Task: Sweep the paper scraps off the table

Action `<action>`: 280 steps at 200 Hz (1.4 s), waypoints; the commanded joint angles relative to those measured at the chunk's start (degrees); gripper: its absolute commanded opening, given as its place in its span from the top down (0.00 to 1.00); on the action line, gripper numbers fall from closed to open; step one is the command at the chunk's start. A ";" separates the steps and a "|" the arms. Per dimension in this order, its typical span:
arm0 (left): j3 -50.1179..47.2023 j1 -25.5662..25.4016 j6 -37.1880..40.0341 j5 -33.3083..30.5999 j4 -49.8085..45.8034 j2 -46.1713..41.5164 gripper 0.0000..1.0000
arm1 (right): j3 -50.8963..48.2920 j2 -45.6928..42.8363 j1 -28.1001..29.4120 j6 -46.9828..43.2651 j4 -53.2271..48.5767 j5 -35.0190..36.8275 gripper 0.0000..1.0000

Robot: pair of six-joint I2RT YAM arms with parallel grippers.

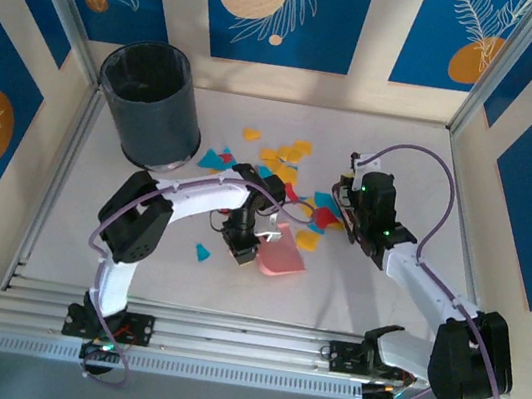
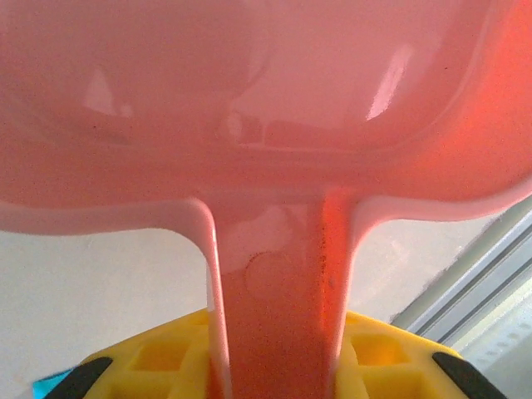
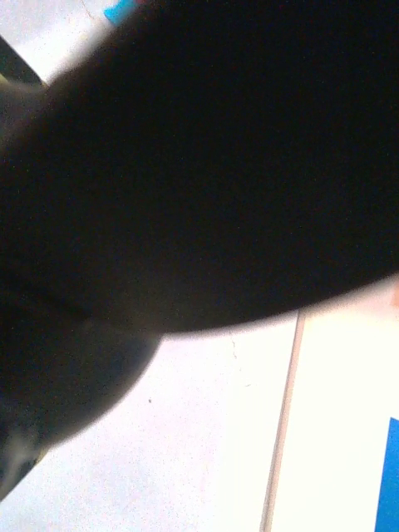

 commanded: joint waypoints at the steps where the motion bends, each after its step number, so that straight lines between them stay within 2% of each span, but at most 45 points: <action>1: 1.82 1.16 -1.73 -0.98 0.47 1.49 1.00 | -1.28 -0.68 1.30 3.36 -7.34 -3.16 1.00; 78: 3.39 3.33 -4.73 -0.72 3.59 3.15 1.00 | -0.91 -2.04 3.67 6.64 -10.69 -6.18 1.00; 176: 4.42 4.47 -6.43 -1.60 5.31 4.04 1.00 | 4.21 -2.99 7.71 8.09 -16.72 -12.43 1.00; 240: 0.31 4.64 -4.95 -0.59 5.01 0.21 1.00 | 4.97 -7.79 8.56 7.62 -16.25 -9.06 1.00; 280: -4.50 5.49 -4.75 -1.03 5.39 -3.91 1.00 | 3.18 -9.69 7.88 7.61 -12.27 -5.78 1.00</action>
